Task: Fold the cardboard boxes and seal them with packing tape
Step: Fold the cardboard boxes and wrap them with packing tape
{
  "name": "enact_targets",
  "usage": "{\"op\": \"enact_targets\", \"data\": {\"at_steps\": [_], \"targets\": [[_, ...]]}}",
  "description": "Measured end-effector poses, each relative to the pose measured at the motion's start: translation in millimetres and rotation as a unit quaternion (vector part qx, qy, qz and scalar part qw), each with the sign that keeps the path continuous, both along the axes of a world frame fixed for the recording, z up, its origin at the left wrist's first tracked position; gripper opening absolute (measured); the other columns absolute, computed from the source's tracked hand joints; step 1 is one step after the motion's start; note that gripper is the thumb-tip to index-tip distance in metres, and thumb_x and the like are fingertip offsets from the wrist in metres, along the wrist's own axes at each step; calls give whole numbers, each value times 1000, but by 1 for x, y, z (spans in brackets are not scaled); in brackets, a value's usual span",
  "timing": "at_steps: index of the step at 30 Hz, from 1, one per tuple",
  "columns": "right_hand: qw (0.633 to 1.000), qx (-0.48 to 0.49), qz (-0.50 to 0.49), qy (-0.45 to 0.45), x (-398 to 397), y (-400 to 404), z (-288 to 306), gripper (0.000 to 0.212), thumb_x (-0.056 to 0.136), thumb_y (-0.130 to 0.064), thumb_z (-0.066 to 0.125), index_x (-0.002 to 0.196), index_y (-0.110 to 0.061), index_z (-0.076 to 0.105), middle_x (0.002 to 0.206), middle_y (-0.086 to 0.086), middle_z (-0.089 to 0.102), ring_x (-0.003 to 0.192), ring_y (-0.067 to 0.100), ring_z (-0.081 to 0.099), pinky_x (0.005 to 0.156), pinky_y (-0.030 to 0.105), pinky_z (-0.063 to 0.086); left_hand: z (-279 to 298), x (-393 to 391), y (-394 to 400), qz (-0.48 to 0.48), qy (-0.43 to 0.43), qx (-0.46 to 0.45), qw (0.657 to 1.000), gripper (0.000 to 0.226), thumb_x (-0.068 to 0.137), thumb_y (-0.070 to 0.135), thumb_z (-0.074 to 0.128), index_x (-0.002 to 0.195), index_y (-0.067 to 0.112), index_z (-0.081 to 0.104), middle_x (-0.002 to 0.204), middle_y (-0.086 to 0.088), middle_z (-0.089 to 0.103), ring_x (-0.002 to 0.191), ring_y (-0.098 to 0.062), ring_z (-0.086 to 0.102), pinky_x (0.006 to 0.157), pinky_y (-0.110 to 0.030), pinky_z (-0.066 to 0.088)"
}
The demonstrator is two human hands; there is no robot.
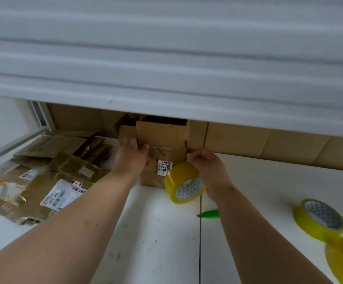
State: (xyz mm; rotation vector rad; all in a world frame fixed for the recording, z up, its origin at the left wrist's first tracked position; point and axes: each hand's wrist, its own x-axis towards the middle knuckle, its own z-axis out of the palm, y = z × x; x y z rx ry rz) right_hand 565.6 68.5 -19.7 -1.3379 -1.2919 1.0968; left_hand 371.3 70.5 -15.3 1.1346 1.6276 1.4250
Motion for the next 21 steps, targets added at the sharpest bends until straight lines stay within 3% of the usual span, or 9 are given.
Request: {"op": "enact_targets", "data": {"at_steps": [4,6,10,12,15,17,19,21], "targets": [[999,23,-39,17,6,4,-3,18,93,-20,61,77,-28,66,88,-9,64,81,11,55,65,29,41,7,11,12,-31,-88,-10,996,18,103,18,49,87,27,51,77,-6,58,63,-18,58,56,-27,54],[997,31,-64,20,12,2,-4,24,93,-20,61,73,-31,67,88,-9,65,82,12,57,67,30,43,6,11,13,-29,-120,-14,992,13,101,17,54,91,25,55,77,-1,62,61,-12,64,54,-23,57],[993,55,-100,14,36,-7,-6,27,92,-24,64,69,-36,66,70,-14,64,75,13,56,67,31,45,2,10,8,-26,-148,-24,988,10,99,19,57,107,26,57,92,2,66,73,-9,66,65,-27,55],[992,69,-108,-4,52,-13,-4,28,93,-24,64,68,-37,67,68,-15,65,72,12,58,64,29,45,0,13,2,-16,-128,-23,991,17,97,18,57,114,23,55,94,-2,62,76,-16,61,74,-34,55],[990,83,-108,-43,77,-24,-1,27,94,-22,63,71,-35,68,74,-5,70,77,17,67,66,31,51,-8,26,-8,11,-53,-32,998,36,90,16,56,125,12,52,100,-25,60,97,-42,62,86,-53,53],[992,77,-101,-25,97,-33,2,26,95,-15,62,73,-26,68,69,-4,70,75,18,72,66,30,54,-9,41,-16,21,-9,-34,999,14,91,20,54,103,20,61,90,-16,62,92,-35,63,75,-45,52],[994,58,-90,-20,118,-42,5,21,96,-9,60,78,-17,67,62,-6,67,69,13,73,60,25,54,-10,59,-24,13,27,-35,999,15,93,20,52,82,29,58,78,1,57,75,-20,55,64,-30,41],[997,34,-71,-21,137,-53,7,18,95,-7,60,80,-13,68,57,-6,65,65,12,72,54,20,52,-13,83,-34,-20,88,-10,996,15,94,21,56,88,35,58,79,11,57,72,-12,54,64,-26,41]]}}
